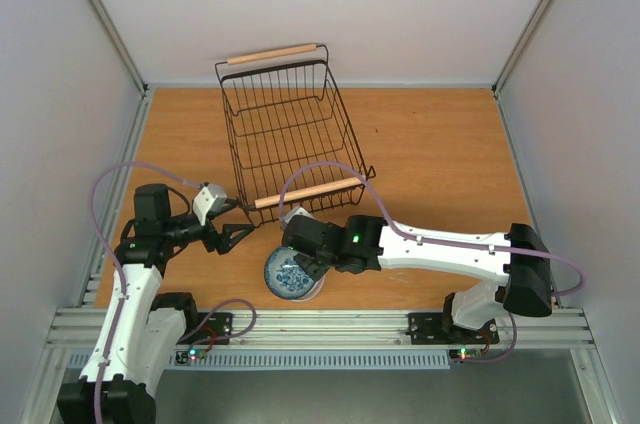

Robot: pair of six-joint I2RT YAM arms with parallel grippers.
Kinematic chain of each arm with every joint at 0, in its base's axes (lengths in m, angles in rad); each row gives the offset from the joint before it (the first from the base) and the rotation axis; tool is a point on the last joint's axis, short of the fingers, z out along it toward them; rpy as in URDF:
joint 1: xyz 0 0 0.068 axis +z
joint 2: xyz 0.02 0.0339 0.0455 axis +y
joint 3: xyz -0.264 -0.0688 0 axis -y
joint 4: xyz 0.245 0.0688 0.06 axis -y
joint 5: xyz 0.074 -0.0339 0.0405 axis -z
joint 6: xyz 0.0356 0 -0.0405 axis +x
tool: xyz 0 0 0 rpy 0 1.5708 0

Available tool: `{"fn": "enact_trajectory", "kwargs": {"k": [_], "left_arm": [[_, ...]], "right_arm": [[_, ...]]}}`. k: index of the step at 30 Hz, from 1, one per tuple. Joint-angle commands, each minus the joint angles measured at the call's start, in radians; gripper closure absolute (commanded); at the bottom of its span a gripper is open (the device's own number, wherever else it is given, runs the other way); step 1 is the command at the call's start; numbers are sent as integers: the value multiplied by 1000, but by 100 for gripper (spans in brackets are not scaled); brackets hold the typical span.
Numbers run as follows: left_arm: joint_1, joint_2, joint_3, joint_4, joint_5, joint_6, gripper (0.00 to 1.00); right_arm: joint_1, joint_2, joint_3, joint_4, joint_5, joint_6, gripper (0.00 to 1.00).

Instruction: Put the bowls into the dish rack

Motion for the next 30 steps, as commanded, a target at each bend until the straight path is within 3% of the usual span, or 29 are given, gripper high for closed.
{"fn": "enact_trajectory", "kwargs": {"k": [1,8,16,22,30], "left_arm": [[3,7,6,3,17,13,13],[2,14,7,6,14,12,12],[2,18,8,1,12,13,12],[3,16,4,-5,12,18,11],[2,17,4,-5,12,19,11]], "right_arm": [[4,-30,35,3,26,-4,99],[4,-80,40,-13,21,-18,97],[4,-45,34,-16,28,-11,83],[4,-45,44,-22,29,-18,89],[10,-31,48,-38,40,-11,82]]}}
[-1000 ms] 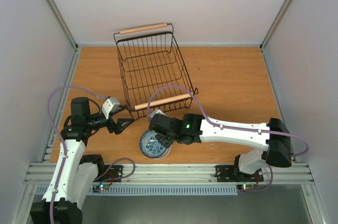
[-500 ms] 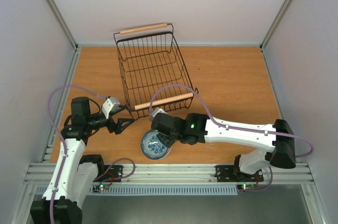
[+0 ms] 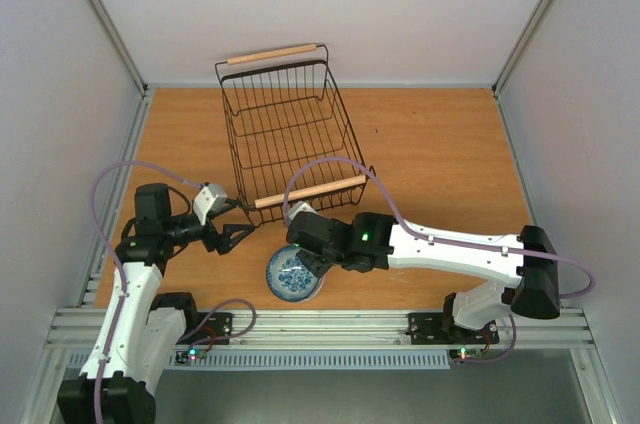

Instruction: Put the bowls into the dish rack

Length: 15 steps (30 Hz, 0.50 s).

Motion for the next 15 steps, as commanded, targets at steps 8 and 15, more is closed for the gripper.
{"fn": "enact_trajectory", "kwargs": {"k": [8,15], "left_arm": [[3,6,2,-1,11,13,10],[4,4,2,-3,11,14,10]], "right_arm": [[19,43,39,-18,15,-2,79],[21,40,36,-21,30,6,91]]}}
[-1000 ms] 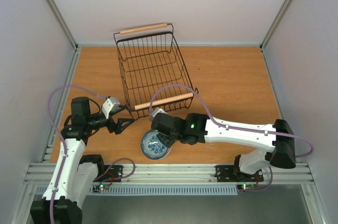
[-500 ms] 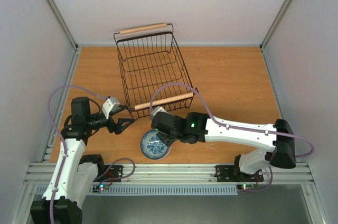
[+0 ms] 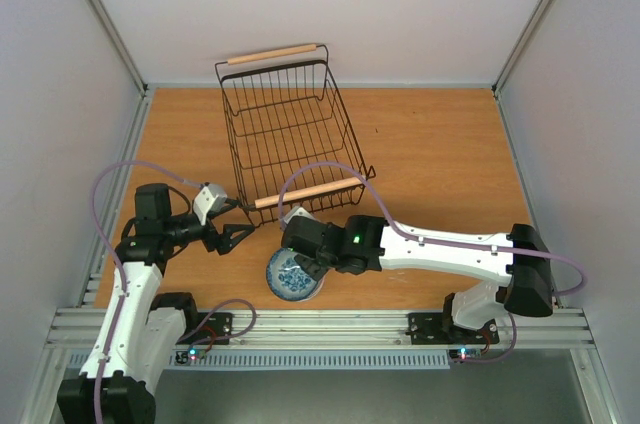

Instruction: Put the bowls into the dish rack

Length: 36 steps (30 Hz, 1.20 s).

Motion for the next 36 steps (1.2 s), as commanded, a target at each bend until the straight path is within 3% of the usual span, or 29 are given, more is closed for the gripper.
{"fn": "enact_trajectory", "kwargs": {"k": [1,4,16,28,36], "left_arm": [[4,3,2,-2,10,14,10],[3,2,3,-1,7,17,10],[3,22,96,-40,-67,-8,5],[3,141,304,-203,46,33,6],[2,134,375,-219,126,3,6]], "right_arm": [[8,-3,31,-16,33,9,93],[11,-26,36,-23,45,8,98],[14,-138,71,-32,32,-34,99],[14,-126,106,26,1,-56,99],[-5,-82,307,-14,63,-157,99]]}}
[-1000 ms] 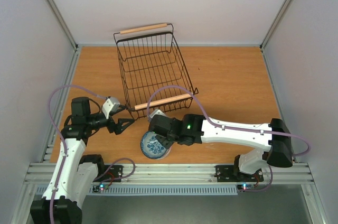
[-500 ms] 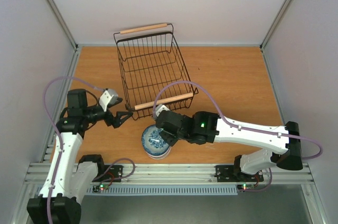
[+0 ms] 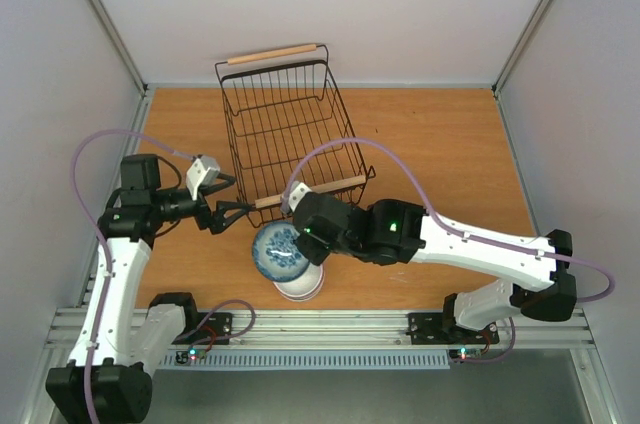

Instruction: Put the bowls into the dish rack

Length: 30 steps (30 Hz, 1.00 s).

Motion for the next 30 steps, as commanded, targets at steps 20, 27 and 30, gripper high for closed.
{"fn": "enact_trajectory", "kwargs": {"k": [20,27,30], "left_arm": [[2,56,133,-40,68,-5,19],[1,146,95,-33,45,25,24],[-3,178,92,-44,64,37,25]], "right_arm": [[-166,202,370,23,-21,-194,99],[-170,229,437,8,-28,-219,99],[-170,243,451,6,-31,-227,99]]}}
